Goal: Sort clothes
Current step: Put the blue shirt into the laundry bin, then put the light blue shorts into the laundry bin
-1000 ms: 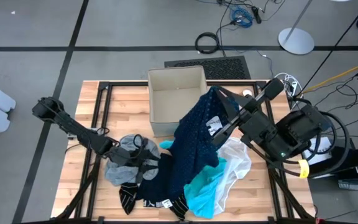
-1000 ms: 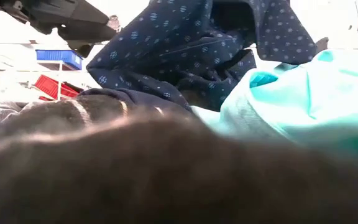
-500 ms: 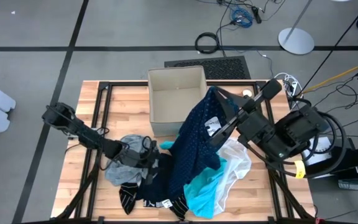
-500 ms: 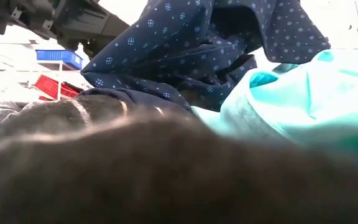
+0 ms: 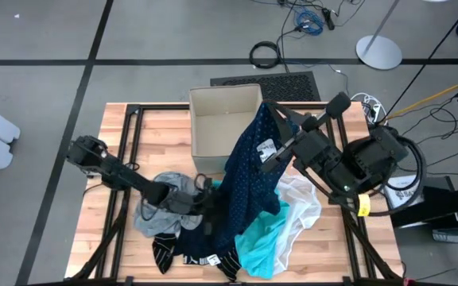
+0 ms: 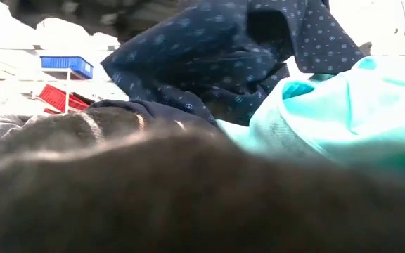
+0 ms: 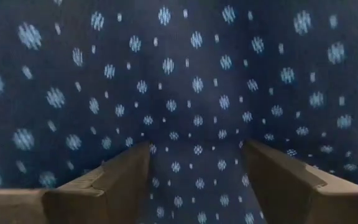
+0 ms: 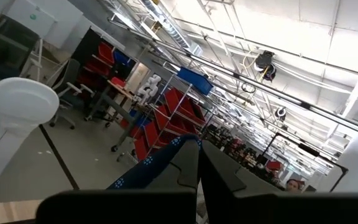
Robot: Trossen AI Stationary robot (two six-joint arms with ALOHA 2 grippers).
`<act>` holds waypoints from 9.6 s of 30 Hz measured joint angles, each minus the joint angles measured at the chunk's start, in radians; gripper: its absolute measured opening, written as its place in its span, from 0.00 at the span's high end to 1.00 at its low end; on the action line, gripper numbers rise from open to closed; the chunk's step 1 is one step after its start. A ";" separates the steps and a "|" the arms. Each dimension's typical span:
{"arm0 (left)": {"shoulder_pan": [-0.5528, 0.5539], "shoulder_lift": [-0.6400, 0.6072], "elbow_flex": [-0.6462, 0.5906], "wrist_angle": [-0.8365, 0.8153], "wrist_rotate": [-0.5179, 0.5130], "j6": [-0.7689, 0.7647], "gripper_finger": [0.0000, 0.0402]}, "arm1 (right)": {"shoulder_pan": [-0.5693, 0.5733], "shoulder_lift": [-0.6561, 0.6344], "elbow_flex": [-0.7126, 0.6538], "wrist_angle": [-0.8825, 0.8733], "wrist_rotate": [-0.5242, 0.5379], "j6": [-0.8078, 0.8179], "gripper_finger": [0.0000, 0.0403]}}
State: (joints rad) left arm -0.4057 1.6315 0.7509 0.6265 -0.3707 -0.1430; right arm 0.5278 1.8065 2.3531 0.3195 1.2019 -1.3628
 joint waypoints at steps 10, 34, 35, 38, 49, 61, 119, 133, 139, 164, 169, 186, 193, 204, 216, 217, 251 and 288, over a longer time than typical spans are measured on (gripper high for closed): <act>0.069 0.226 0.199 -0.147 0.002 -0.116 0.34 | 0.005 -0.011 0.000 0.004 0.004 -0.010 1.00; 0.005 -0.109 0.417 -0.363 -0.159 0.367 0.97 | -0.023 -0.205 0.000 0.030 -0.450 0.233 1.00; 0.011 -0.138 0.429 -0.363 -0.160 0.395 0.97 | -0.032 -0.220 0.000 0.030 -0.490 0.256 1.00; 0.045 -0.213 0.476 -0.389 -0.162 0.463 0.97 | -0.075 -0.254 0.000 0.025 -0.562 0.298 1.00; 0.326 -0.271 0.713 -0.643 -0.076 0.551 0.97 | -0.341 -0.296 0.000 -0.020 -0.791 0.496 1.00; 0.699 -0.229 0.812 -0.685 0.177 0.482 0.97 | -0.767 -0.245 0.000 -0.204 -1.002 0.968 1.00; 0.848 -0.592 0.577 -1.478 0.431 0.192 0.71 | -1.109 0.052 0.000 -0.706 -1.477 1.335 1.00; 0.822 -0.987 0.040 -0.802 0.274 0.070 0.71 | -1.054 0.180 0.000 -1.142 -1.550 1.218 1.00; 0.822 -0.975 -0.076 -0.459 0.254 0.069 0.71 | -0.982 0.219 0.000 -1.351 -1.531 1.153 1.00; 0.818 -0.953 -0.196 -0.321 0.208 0.133 0.70 | -0.911 0.541 -0.002 -1.567 -1.200 1.060 1.00; 0.818 -0.953 -0.196 -0.310 0.209 0.158 0.70 | -0.911 0.603 -0.002 -1.611 -1.181 1.033 0.98; 0.818 -0.953 -0.196 -0.297 0.210 0.159 0.70 | -0.868 0.518 0.002 -1.610 -1.018 1.021 0.43; 0.818 -0.953 -0.195 -0.295 0.210 0.159 0.71 | -0.864 0.384 0.002 -1.611 -1.021 1.012 0.32; 0.818 -0.953 -0.195 -0.295 0.210 0.156 0.71 | -0.825 0.147 0.002 -1.670 -1.046 1.105 0.31; 0.818 -0.953 -0.195 -0.292 0.211 0.148 0.71 | -0.760 -0.025 0.004 -1.779 -1.194 1.300 0.31; 0.818 -0.953 -0.195 -0.292 0.219 0.148 0.71 | -0.750 -0.032 0.004 -1.795 -1.210 1.320 0.31; 0.381 -0.840 -0.111 -0.221 0.302 0.157 0.71 | -0.007 -0.361 -0.883 -1.272 -1.062 1.860 0.31; 0.118 0.050 0.322 -0.478 0.142 0.388 0.71 | 0.083 -0.422 -1.453 -0.514 -1.014 2.055 0.31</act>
State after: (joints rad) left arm -0.2877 1.6817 1.0725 0.1482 -0.2292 0.2447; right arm 0.6106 1.3849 0.9001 -0.1942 0.1883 0.6922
